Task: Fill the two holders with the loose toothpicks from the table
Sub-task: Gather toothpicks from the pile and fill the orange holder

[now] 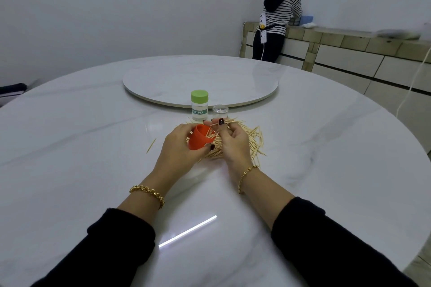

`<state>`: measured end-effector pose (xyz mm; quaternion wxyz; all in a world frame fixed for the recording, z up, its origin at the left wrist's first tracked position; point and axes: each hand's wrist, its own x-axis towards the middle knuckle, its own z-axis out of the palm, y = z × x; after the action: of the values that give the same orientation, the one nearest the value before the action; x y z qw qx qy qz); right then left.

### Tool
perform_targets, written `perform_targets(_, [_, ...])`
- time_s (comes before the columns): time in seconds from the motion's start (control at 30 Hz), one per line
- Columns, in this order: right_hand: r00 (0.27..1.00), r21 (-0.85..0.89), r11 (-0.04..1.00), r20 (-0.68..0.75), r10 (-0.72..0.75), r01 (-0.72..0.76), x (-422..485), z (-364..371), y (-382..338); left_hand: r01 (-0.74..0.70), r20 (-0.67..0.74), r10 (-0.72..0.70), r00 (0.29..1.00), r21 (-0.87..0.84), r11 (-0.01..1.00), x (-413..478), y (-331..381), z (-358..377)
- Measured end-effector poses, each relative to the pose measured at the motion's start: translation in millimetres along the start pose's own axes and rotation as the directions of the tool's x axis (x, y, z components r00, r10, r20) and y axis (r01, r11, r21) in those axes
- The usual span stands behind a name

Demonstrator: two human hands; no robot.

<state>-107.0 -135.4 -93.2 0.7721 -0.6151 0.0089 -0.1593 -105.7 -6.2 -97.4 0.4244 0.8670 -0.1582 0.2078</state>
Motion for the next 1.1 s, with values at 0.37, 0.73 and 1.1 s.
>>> perform_targets(0.37, [0.995,-0.078,0.992,0.036,-0.093,0.095,-0.7,-2.3,-2.0,0.003,-0.001,-0.003,1.0,-0.002,1.0,0.1,0.2,0.0])
perform_targets(0.73, [0.996,-0.101,0.994,0.086,-0.024,0.033,4.5,-1.0,6.8,-0.015,0.007,0.015,1.0,-0.026,1.0,-0.7,1.8,-0.1])
perform_targets(1.1, [0.989,-0.207,0.978,0.147,0.025,0.006,2.5,2.6,7.9,-0.083,0.042,0.086,0.995,-0.071,0.994,-4.0,9.3,-0.7])
